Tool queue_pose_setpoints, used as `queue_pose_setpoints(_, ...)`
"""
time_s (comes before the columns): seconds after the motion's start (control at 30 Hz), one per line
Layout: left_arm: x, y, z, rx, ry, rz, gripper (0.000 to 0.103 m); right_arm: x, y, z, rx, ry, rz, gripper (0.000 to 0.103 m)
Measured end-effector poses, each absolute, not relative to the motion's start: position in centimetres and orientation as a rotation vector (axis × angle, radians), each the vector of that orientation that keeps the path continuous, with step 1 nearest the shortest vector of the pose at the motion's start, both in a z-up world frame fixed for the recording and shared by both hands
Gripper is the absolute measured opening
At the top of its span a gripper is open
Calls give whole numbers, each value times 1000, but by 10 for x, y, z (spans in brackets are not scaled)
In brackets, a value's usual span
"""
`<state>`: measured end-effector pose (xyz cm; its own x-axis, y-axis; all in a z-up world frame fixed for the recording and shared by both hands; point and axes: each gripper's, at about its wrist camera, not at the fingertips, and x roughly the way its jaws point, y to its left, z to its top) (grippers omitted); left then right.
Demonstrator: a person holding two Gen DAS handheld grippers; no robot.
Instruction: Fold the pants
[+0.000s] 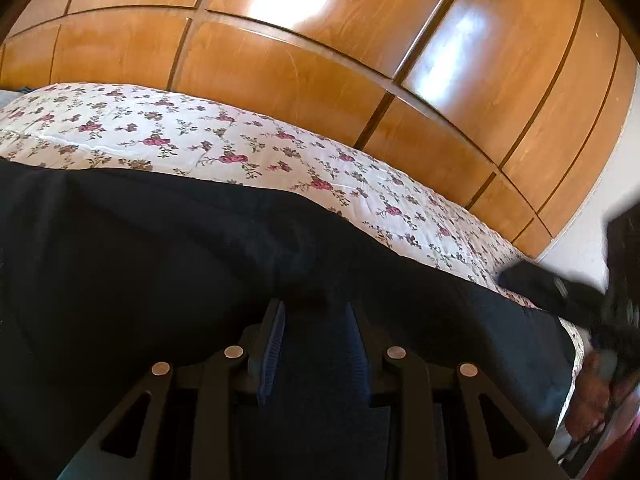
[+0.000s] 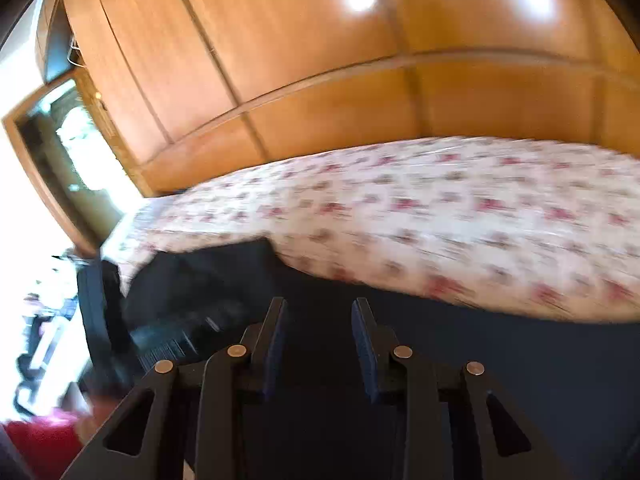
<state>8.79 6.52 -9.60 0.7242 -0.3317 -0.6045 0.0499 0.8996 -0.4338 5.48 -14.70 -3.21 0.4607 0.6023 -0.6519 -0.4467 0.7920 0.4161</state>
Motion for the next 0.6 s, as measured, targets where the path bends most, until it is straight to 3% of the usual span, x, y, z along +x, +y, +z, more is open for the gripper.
queue_pose_setpoints(0.37,83,69,-102,-440,690,-225,31,140,-42,-97,229,1191,808,34)
queue_pose_setpoints(0.4,83,69,-102,-441,686,-224,31,143,-37,-100,236,1203,824,27)
queue_pose_setpoints(0.43,82,69,-102,-440,684,-222,31,146,-32,-102,229,1204,818,14)
queue_pose_setpoints(0.6,82,69,-104,-444,676,-219,31,154,-15,-94,154,1082,748,9)
